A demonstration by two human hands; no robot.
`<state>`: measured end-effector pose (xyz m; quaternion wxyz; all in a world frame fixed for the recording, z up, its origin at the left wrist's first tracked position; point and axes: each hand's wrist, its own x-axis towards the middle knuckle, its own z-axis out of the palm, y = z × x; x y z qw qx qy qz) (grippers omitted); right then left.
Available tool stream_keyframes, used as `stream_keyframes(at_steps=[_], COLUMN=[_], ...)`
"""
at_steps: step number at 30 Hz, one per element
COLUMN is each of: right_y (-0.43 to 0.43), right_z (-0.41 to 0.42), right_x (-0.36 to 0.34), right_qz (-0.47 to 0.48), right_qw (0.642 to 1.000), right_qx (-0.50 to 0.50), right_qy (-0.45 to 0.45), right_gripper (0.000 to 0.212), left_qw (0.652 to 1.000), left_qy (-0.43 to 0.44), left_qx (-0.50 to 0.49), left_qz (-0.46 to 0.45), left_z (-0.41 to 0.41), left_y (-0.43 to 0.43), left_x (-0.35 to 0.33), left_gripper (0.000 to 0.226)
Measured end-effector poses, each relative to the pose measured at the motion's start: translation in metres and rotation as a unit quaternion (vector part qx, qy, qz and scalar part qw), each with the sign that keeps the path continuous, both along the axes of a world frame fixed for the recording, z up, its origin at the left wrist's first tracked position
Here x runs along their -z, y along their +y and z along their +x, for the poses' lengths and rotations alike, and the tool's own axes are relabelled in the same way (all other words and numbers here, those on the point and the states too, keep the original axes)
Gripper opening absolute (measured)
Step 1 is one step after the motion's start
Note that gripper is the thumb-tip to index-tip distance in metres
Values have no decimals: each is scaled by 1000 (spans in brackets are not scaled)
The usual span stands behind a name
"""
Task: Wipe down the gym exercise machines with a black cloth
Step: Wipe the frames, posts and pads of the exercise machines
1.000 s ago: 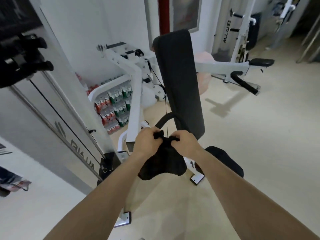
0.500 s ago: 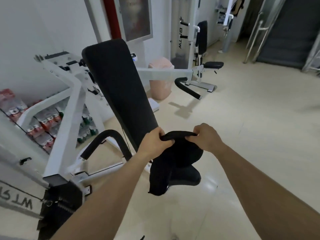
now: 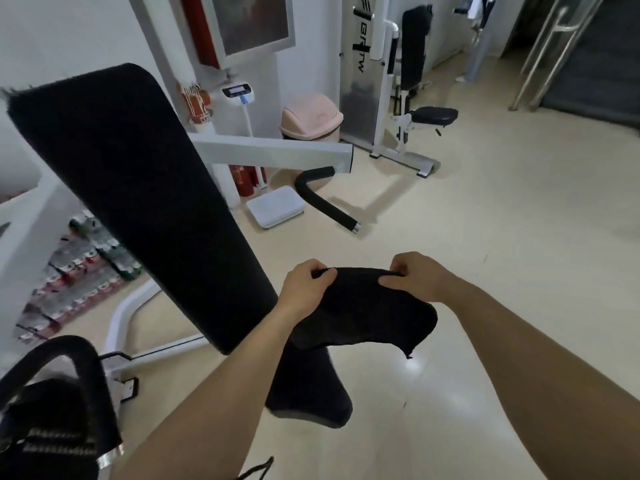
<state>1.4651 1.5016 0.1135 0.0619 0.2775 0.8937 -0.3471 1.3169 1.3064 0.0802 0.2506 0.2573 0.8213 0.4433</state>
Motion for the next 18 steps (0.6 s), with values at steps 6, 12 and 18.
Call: stream_keyframes(at_steps=[6, 12, 18], right_y=[138, 262, 342], right_z=[-27, -63, -142], right_x=[2, -22, -32], right_qz=[-19, -36, 50], right_qw=[997, 992, 981], right_qx=[-38, -104, -170], right_qy=[67, 65, 77], right_gripper=[31, 22, 13], left_qw=[995, 978, 953], left_qy=[28, 46, 90], left_qx=[-92, -203, -288], left_qz=[-1, -4, -11], left_z=[-4, 21, -19], left_y=[120, 227, 302], left_x=[8, 1, -23], left_gripper=[18, 20, 19])
